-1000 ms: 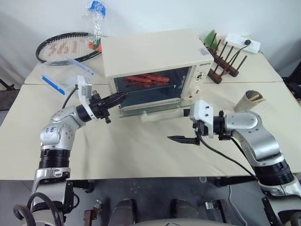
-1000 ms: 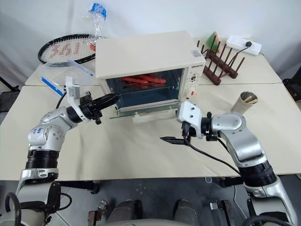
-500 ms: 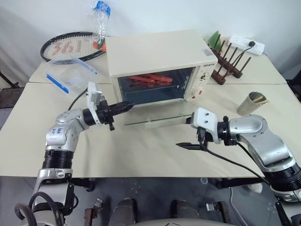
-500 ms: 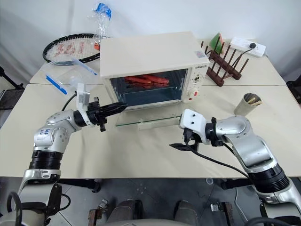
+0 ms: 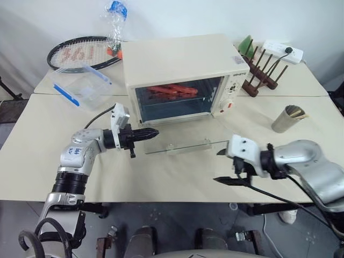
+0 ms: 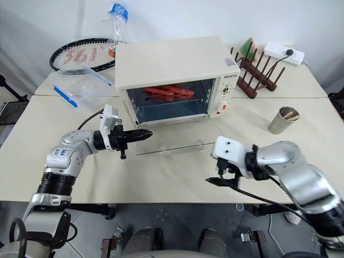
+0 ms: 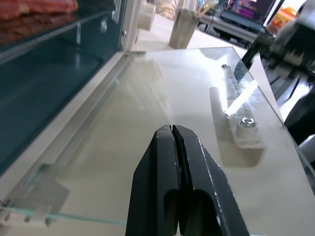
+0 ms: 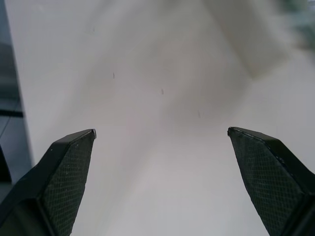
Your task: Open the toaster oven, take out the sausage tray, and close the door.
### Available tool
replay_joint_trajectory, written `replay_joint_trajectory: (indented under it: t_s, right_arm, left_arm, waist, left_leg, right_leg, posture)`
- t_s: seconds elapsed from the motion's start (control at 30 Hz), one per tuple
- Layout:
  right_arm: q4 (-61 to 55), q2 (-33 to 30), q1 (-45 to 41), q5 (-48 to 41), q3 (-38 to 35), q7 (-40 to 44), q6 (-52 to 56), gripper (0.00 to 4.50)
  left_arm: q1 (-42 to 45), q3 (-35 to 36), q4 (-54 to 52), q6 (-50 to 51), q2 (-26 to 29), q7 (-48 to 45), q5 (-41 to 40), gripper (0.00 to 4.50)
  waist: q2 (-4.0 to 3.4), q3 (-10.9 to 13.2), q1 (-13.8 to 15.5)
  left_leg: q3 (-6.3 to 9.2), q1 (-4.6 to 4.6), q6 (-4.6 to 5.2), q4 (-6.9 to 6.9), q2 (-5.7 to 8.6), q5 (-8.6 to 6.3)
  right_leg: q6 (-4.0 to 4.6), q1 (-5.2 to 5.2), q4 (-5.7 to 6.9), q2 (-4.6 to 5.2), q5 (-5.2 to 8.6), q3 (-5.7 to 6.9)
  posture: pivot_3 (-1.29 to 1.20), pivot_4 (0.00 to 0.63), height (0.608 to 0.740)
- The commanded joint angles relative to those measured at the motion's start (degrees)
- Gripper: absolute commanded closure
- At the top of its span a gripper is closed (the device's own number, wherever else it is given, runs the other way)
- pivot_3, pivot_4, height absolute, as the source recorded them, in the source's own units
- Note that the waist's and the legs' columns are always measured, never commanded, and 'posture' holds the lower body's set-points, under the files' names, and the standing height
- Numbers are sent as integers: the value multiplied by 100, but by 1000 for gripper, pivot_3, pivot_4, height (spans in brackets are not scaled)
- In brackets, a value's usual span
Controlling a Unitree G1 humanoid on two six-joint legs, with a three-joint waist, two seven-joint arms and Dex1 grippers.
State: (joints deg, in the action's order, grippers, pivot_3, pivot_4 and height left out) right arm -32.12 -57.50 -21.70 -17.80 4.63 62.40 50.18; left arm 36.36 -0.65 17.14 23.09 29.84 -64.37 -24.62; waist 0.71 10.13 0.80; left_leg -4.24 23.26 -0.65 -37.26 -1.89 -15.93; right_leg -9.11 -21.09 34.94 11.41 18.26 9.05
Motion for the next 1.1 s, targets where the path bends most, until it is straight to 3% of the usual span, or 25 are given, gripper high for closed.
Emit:
replay_joint_trajectory:
  t_s: [0.03,0.13,0.23,0.43,0.67,0.83,1.1]
  right_arm:
    - [-694,-572,300,-943,-1266,546,552,0]
    - [-630,-633,187,-1326,-1654,506,633,0]
    - [-412,-287,-352,-1453,-1512,57,588,0]
    - [263,993,-1792,-610,-98,-1310,212,0]
    - [1669,1896,-2582,1405,1532,-2469,-1193,0]
    - [2759,2566,-3079,2479,2067,-3101,-2048,0]
    - [4446,3320,-3574,3990,2908,-3634,-3473,0]
  left_arm:
    - [21,-295,74,-187,48,-216,298,4468]
    - [77,-623,343,-514,101,-311,739,4468]
    - [116,-897,546,-900,139,-437,1105,4468]
    - [77,-1020,635,-1325,87,-392,1381,4468]
    - [-497,-71,-162,-1238,-336,128,438,4468]
    - [-1094,754,-1106,-1006,-748,705,-411,4468]
    - [-2180,1536,-2553,-723,-1041,1792,-1119,4468]
  waist:
    - [0,0,49]
    - [5,-1,66]
    - [7,-3,54]
    - [3,-6,24]
    - [2,-7,4]
    - [5,-4,-112]
    - [5,-4,-270]
  left_leg:
    - [-1,1,0,0,0,0]
    - [-1,0,1,-6,0,-1]
    - [0,-4,3,-16,-1,-1]
    - [-1,-10,2,-19,-2,-1]
    - [-8,-1,2,-19,-1,-1]
    - [0,14,0,-21,-2,0]
    - [7,5,-2,2,-1,2]
  right_leg:
    - [0,-1,-2,0,0,-1]
    - [0,4,-4,0,0,0]
    - [1,11,0,0,0,-1]
    - [1,9,12,1,0,-6]
    - [1,-6,22,3,0,-8]
    - [1,-37,59,8,-1,-4]
    - [1,-38,63,10,0,-2]
  posture:
    - [0,150,740]
    - [0,150,740]
    - [0,150,740]
    - [0,150,740]
    - [0,150,740]
    - [0,150,740]
    - [0,150,740]
